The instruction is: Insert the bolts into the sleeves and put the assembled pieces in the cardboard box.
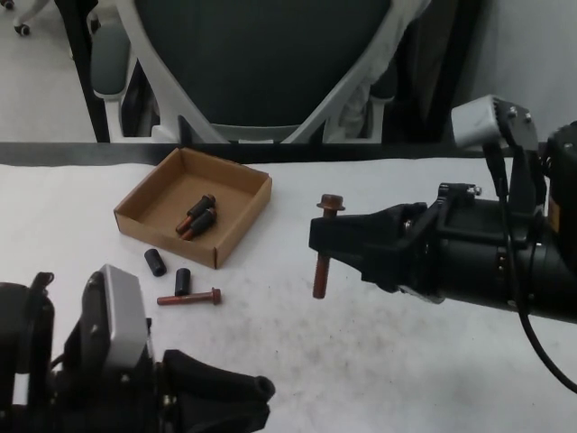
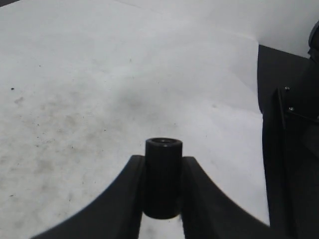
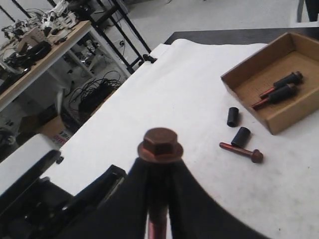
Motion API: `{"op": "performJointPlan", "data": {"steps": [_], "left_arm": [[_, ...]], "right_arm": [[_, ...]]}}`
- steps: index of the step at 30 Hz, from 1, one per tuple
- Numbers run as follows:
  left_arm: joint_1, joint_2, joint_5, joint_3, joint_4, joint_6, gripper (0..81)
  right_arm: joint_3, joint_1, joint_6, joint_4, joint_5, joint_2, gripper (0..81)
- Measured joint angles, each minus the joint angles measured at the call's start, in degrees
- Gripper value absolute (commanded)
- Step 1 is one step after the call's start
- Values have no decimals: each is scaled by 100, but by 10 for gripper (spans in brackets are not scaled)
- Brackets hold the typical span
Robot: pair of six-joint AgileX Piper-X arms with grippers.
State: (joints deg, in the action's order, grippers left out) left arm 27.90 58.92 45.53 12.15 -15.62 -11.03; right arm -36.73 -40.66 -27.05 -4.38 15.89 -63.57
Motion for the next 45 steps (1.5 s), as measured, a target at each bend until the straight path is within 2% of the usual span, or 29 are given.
{"op": "performJointPlan", "data": {"steps": [7, 10, 20, 31, 45], "left_arm": [[238, 318, 0, 0, -649, 500, 8], [328, 318, 0, 0, -1021, 655, 8], [343, 318, -302, 0, -1551, 993, 8], [343, 318, -312, 0, -2130, 1683, 8], [343, 318, -164, 0, -2168, 1730, 8]], "right_arm": [[2, -199, 0, -31, 503, 0, 3], [2, -280, 0, -31, 505, 0, 3], [2, -329, -91, -31, 585, 0, 3], [12, -329, -129, -62, 583, 0, 3], [12, -329, -129, -79, 583, 0, 3]]}}
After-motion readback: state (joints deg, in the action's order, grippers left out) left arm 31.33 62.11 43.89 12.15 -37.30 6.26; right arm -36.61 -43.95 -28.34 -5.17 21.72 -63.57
